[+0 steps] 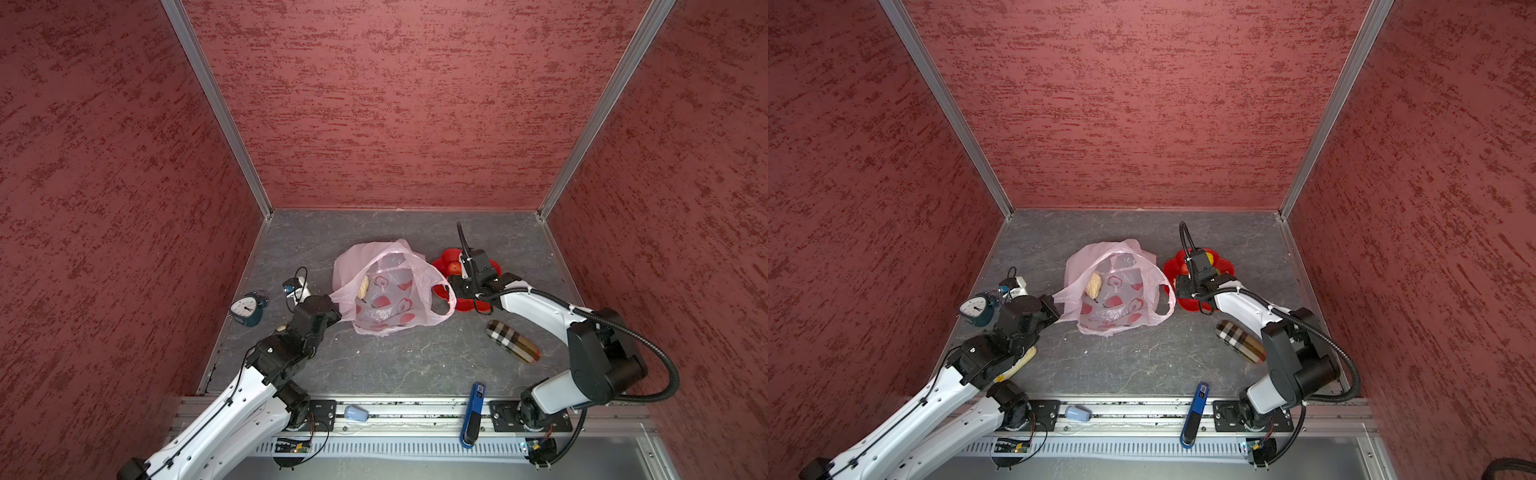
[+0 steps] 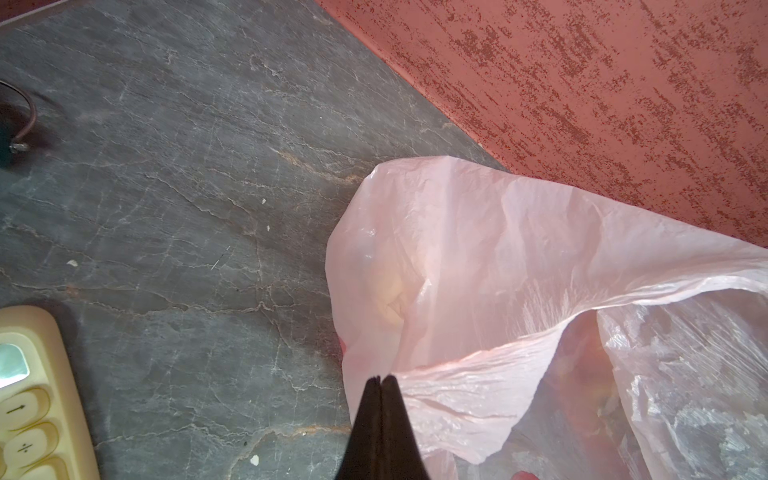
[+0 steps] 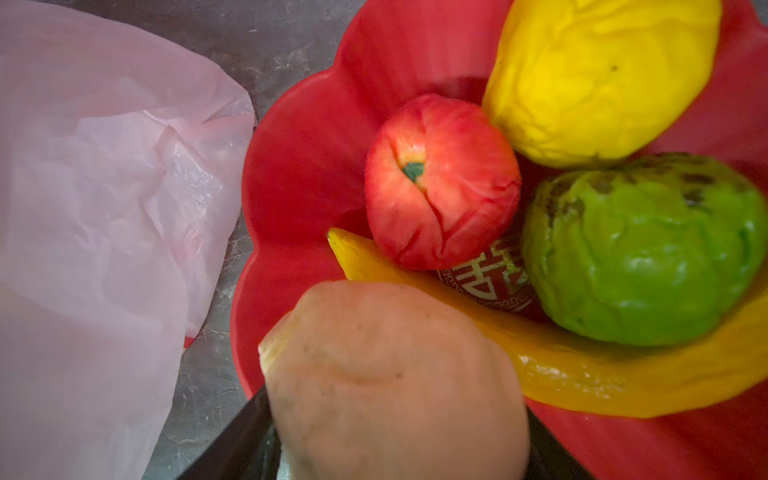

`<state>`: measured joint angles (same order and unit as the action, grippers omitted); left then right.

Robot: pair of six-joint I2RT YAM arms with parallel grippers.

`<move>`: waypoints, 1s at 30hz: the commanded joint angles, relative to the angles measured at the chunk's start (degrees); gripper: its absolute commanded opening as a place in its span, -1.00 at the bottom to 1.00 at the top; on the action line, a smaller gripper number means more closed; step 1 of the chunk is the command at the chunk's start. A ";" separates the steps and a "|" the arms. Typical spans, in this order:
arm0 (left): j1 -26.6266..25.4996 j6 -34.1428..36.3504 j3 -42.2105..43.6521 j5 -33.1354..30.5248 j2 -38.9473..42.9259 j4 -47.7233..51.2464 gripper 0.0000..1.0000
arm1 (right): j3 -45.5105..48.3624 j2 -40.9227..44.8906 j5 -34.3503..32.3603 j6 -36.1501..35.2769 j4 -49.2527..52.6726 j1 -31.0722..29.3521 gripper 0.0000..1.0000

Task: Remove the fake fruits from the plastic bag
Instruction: 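Lower the beige fruit onto the red plate and open the right gripper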

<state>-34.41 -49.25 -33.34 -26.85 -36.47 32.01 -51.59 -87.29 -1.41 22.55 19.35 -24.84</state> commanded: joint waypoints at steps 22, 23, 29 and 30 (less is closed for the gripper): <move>-0.30 0.23 0.03 1.01 0.79 -1.86 -0.93 | 2.05 0.59 -0.96 2.09 -1.07 -0.65 0.34; -0.24 0.24 0.03 1.01 0.79 -1.93 -0.92 | 1.92 0.59 -1.04 2.06 -0.93 -0.72 0.35; -0.29 0.20 0.26 0.96 1.09 -1.93 -0.92 | 1.12 0.98 -1.31 1.79 0.01 -0.72 0.41; -0.24 0.19 0.30 1.01 1.14 -1.90 -0.92 | 1.01 1.23 -1.43 1.79 0.24 -0.74 0.42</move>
<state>-34.41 -49.25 -33.34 -25.80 -35.86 30.83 -49.43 -87.29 -1.56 24.16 19.16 -25.04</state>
